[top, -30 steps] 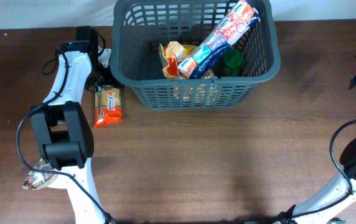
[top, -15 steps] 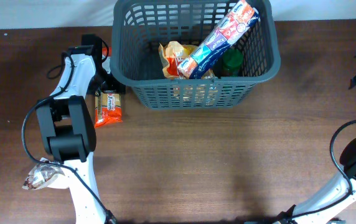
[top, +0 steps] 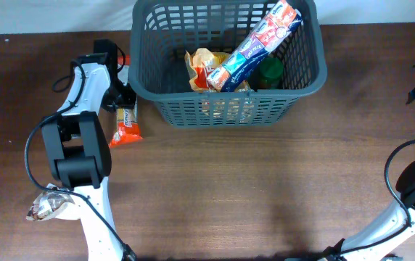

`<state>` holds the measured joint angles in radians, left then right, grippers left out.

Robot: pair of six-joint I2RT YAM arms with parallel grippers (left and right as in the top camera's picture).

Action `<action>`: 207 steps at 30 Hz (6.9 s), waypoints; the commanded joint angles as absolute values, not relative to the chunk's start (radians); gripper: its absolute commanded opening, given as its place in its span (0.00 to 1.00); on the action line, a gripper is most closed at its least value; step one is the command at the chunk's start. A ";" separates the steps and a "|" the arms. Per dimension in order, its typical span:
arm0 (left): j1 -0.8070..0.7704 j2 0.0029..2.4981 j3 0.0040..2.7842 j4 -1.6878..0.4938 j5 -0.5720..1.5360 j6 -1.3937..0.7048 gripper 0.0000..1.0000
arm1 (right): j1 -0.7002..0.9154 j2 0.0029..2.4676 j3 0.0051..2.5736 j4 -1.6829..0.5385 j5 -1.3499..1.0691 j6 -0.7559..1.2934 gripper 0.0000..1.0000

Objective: Pack container
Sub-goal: 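Move the left gripper to the orange spaghetti pack and grasp it, then lift the spaghetti pack with the left gripper and lower it into basket, then move the left gripper down to the clear mushroom bag and grasp it, then lift the mushroom bag with the left gripper toward the basket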

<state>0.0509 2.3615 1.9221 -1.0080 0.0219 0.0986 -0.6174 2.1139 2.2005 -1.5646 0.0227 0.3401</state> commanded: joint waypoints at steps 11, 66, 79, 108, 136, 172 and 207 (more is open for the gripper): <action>0.050 2.400 2.065 -1.089 0.071 0.079 0.02 | -0.615 2.101 2.192 -1.562 0.035 0.350 0.99; -0.347 2.242 2.598 -1.136 0.248 0.215 0.02 | -0.615 2.101 2.192 -1.562 0.035 0.350 0.99; -0.346 2.291 2.598 -1.246 0.231 0.216 0.93 | -0.615 2.101 2.192 -1.562 0.035 0.350 0.99; -0.205 2.071 2.817 -1.658 0.103 0.056 0.99 | -0.615 2.101 2.192 -1.562 0.035 0.350 0.99; 0.155 1.548 2.117 -1.671 -0.234 -0.550 0.99 | -0.615 2.101 2.192 -1.562 0.035 0.350 0.99; 0.341 1.374 1.199 -1.303 -0.249 -1.289 0.99 | -0.615 2.101 2.192 -1.562 0.035 0.350 0.99; 0.472 1.374 0.915 -1.046 -0.157 -1.041 0.99 | -0.615 2.101 2.192 -1.562 0.035 0.350 0.99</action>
